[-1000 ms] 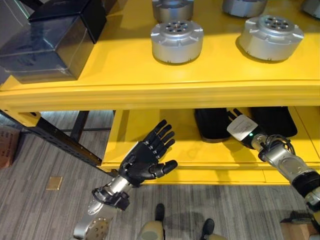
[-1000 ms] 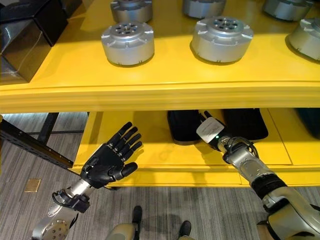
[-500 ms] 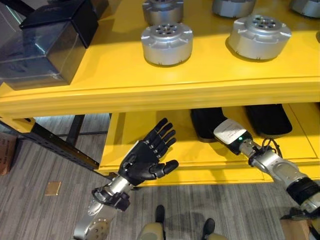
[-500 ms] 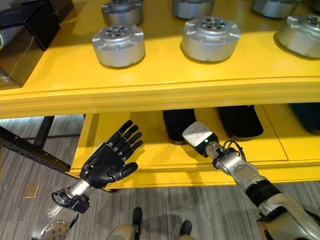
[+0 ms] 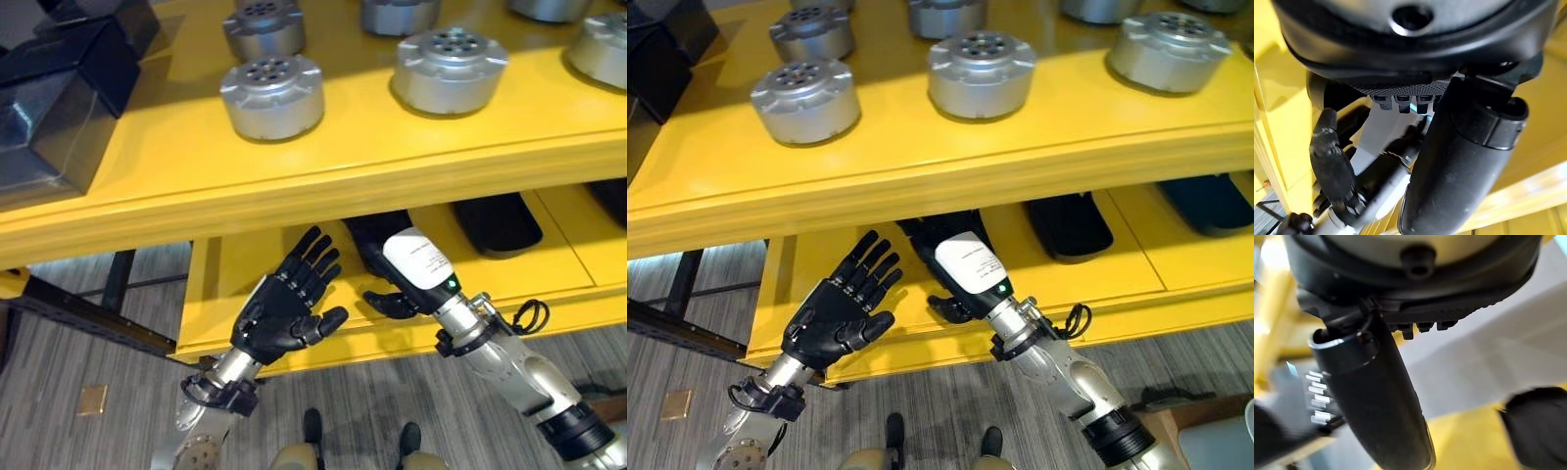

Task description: Move parts from the plastic box to the shelf.

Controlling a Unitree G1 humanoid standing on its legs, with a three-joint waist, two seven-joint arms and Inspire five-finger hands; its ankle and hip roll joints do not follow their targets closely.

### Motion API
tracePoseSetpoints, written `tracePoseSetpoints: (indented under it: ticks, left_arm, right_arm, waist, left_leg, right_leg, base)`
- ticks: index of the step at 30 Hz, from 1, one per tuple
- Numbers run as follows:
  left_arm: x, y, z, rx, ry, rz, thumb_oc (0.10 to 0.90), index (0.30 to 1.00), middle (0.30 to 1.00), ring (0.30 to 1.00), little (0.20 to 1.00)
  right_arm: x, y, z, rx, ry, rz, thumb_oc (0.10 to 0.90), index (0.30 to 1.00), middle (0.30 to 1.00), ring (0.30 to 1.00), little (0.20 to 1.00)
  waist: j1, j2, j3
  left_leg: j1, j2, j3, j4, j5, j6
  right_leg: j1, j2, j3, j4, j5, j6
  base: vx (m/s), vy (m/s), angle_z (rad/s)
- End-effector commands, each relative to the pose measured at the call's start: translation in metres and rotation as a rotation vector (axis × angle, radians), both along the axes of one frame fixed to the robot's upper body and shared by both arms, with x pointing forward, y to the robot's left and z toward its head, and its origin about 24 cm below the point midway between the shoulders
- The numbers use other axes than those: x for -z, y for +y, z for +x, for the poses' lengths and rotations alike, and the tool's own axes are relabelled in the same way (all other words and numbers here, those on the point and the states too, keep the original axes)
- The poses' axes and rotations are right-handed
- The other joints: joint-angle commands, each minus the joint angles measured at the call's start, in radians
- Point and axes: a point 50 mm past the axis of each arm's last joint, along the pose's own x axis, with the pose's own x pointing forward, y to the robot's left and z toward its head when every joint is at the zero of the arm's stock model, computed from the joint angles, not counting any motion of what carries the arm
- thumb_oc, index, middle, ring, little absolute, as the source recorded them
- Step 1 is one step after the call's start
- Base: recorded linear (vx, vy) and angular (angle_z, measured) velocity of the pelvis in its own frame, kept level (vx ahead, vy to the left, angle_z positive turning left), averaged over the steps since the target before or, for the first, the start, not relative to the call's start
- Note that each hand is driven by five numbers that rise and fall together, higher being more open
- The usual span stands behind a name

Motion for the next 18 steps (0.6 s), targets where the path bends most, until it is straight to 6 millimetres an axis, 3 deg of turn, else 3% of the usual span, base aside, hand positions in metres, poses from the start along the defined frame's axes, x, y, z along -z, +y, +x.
tracePoseSetpoints:
  ticks: [1,3,10,13,18]
  left_arm:
    - [-0.036,-0.002,-0.002,-0.024,-0.220,-0.045,0.900,1.000,1.000,1.000,1.000]
    - [-0.037,-0.002,-0.003,-0.039,-0.220,-0.040,0.900,1.000,1.000,1.000,1.000]
    - [-0.032,0.000,-0.003,-0.091,-0.193,-0.038,0.900,1.000,1.000,1.000,1.000]
    - [-0.031,-0.001,-0.006,-0.119,-0.194,-0.040,0.900,1.000,1.000,1.000,1.000]
    - [-0.029,-0.004,-0.005,-0.167,-0.207,-0.081,0.900,1.000,1.000,1.000,1.000]
  right_arm:
    - [-0.034,0.017,-0.002,-0.202,-0.034,0.128,0.900,1.000,1.000,1.000,1.000]
    - [-0.037,0.021,-0.010,-0.224,-0.008,0.167,0.900,1.000,1.000,1.000,1.000]
    - [-0.037,0.016,-0.010,-0.176,0.033,0.384,0.900,1.000,1.000,1.000,1.000]
    - [-0.028,0.011,-0.007,-0.118,0.141,0.506,0.900,1.000,1.000,1.000,1.000]
    - [-0.014,0.012,-0.011,-0.117,0.211,0.562,0.900,1.000,1.000,1.000,1.000]
  waist:
    - [0.021,-0.038,-0.095]
    - [0.017,-0.038,-0.099]
    - [0.009,-0.035,-0.102]
    - [0.001,-0.026,-0.094]
    - [-0.026,0.001,-0.058]
  left_leg:
    - [0.014,0.035,-0.019,0.003,-0.009,-0.027]
    - [0.017,0.039,-0.016,0.000,-0.006,-0.030]
    - [0.015,0.056,-0.010,-0.001,0.004,-0.042]
    - [0.003,0.067,-0.011,0.000,0.017,-0.053]
    - [-0.050,0.086,-0.003,0.006,0.052,-0.071]
  right_leg:
    - [-0.022,-0.023,0.077,0.091,-0.077,-0.004]
    - [-0.019,-0.018,0.076,0.088,-0.077,-0.006]
    - [-0.024,0.000,0.073,0.085,-0.082,-0.019]
    - [-0.034,0.014,0.076,0.081,-0.081,-0.028]
    - [-0.090,0.036,0.091,0.083,-0.077,-0.042]
  base:
    - [-0.03,-0.055,-0.10]
    - [-0.03,-0.063,-0.05]
    - [-0.03,-0.080,-0.02]
    - [-0.03,-0.076,-0.09]
    - [-0.13,0.000,-0.17]
